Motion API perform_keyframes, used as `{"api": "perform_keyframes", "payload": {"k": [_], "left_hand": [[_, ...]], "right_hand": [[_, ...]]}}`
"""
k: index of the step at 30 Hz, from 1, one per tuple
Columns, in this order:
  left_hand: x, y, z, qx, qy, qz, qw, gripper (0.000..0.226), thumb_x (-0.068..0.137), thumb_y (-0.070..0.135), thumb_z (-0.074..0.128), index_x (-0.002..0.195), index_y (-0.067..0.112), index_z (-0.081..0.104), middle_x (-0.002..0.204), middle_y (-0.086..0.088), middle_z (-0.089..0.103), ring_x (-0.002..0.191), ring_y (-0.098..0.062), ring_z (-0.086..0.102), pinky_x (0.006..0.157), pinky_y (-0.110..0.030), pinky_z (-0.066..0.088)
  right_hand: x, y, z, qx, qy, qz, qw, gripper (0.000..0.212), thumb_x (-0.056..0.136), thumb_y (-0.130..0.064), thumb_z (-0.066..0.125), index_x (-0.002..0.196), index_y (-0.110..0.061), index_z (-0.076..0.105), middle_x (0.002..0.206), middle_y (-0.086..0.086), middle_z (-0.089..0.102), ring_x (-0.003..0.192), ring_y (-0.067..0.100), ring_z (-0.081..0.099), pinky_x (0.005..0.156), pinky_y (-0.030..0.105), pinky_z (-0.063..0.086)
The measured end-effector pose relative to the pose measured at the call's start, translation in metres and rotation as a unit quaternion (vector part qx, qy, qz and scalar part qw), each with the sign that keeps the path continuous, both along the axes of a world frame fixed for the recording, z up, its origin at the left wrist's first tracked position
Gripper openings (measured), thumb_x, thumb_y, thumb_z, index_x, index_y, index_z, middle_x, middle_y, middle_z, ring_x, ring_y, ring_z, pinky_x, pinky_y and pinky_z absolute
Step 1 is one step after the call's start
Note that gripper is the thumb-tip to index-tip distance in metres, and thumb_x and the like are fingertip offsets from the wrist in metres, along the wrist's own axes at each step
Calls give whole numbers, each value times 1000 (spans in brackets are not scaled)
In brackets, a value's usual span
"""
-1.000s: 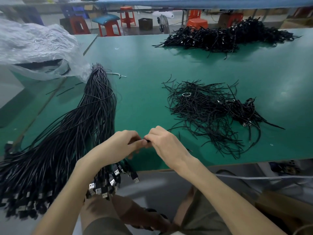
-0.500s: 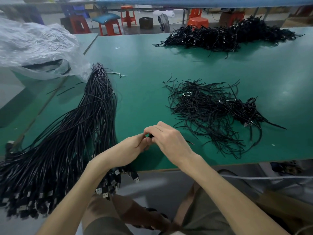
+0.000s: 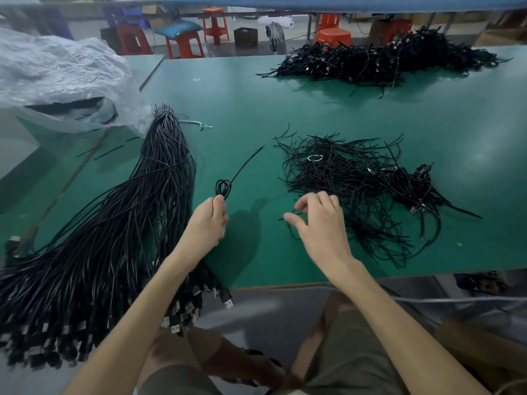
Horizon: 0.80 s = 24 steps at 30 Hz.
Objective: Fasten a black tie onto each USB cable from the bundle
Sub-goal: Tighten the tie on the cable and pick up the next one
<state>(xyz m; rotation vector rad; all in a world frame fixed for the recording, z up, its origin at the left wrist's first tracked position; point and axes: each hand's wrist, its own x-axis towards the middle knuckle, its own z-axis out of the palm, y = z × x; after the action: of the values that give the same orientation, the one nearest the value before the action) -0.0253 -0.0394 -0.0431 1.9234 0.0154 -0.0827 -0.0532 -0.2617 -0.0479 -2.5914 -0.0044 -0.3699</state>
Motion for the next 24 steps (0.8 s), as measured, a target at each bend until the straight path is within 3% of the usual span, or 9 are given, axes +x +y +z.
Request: {"api": "perform_keyframes", "payload": {"k": [3, 7, 17, 21, 24], "left_hand": [[3, -10, -4, -6, -18, 14, 1000, 34, 113, 25, 26, 81, 15, 33, 60, 5, 27, 42, -7, 23, 38, -20, 21], [3, -14, -12, 41, -49, -10, 998, 37, 113, 28, 24, 82, 13, 36, 65, 0, 29, 49, -10, 23, 43, -18, 23], [2, -6, -17, 11, -41, -34, 999, 40, 114, 30, 25, 78, 15, 33, 64, 4, 30, 47, -8, 22, 43, -19, 22], [4, -5, -18, 7, -36, -33, 999, 39, 113, 32, 26, 80, 15, 36, 65, 4, 31, 48, -8, 23, 43, -20, 23], [5, -5, -19, 10, -34, -35, 999, 38, 113, 33, 26, 82, 15, 37, 66, 3, 31, 48, -8, 24, 43, -20, 23]], "right_hand": [[-6, 0, -11, -34, 75, -9, 997, 36, 97, -52, 61, 113, -20, 60, 115, 0, 52, 113, 22, 42, 99, 37, 35], [-7, 6, -15, -36, 65, -13, 997, 28, 97, -47, 62, 108, -21, 61, 115, 0, 53, 113, 23, 42, 98, 36, 33], [-7, 6, -19, -87, 58, -3, 994, 26, 104, -41, 51, 106, -17, 61, 110, 1, 53, 108, 22, 42, 94, 35, 32], [-5, 4, -17, -30, 45, -8, 999, 24, 103, -42, 54, 103, -18, 56, 108, 0, 52, 106, 22, 43, 92, 35, 34], [4, 3, -17, -4, 13, -9, 1000, 19, 101, -32, 61, 108, -16, 56, 110, 1, 51, 101, 19, 38, 89, 34, 34]]}}
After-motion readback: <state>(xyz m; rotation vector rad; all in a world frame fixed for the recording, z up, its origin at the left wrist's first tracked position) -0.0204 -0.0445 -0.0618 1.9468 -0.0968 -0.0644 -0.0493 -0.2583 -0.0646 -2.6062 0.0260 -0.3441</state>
